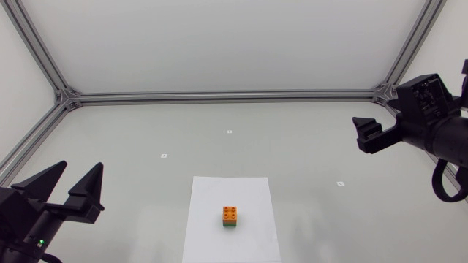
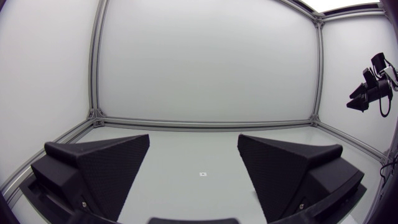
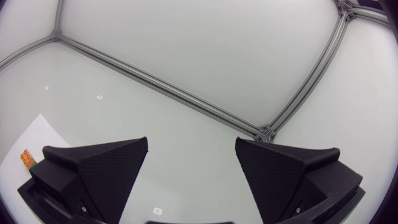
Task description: Pick up the orange 2x2 brick with the right arm and stack it on top of the green 2x2 brick in the center
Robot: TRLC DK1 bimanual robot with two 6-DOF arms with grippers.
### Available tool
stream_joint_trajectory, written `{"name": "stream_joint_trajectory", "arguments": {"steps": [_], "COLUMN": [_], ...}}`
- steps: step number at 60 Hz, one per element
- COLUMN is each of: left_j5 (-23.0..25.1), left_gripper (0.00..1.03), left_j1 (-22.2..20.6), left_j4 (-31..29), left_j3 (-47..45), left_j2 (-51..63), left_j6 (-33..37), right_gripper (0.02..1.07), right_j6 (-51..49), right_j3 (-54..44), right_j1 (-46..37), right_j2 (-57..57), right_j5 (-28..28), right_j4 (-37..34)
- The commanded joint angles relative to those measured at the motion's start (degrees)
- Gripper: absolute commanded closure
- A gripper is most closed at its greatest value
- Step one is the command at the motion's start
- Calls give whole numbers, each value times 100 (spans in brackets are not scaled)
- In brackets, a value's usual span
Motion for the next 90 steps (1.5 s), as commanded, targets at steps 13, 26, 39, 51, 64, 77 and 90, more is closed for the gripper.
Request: {"name": "stream_joint_trajectory", "arguments": {"steps": [13,26,39,51,64,77,90], "left_j5": [-17,-17,-17,-17,-17,-17,-17], "left_gripper": [4,4,4,4,4,4,4], "left_j1": [-31,-31,-31,-31,-31,-31,-31], "left_j4": [-58,-58,-58,-58,-58,-58,-58], "left_j3": [-235,-235,-235,-235,-235,-235,-235], "left_j2": [-10,-10,-10,-10,-10,-10,-10], "left_j6": [-115,-115,-115,-107,-115,-115,-115], "right_gripper": [7,7,7,7,7,7,7], "right_j6": [344,743,1199,1614,2065,2401,2401], "right_j3": [-1441,-1930,-2400,-2828,-3292,-3638,-3638], "right_j1": [-301,-301,-301,-301,-301,-301,-301], "right_j2": [-1924,-2619,-3250,-3824,-4447,-4912,-4912], "right_j5": [121,57,-15,-80,-151,-204,-204], "right_j4": [581,635,695,750,809,854,854]}}
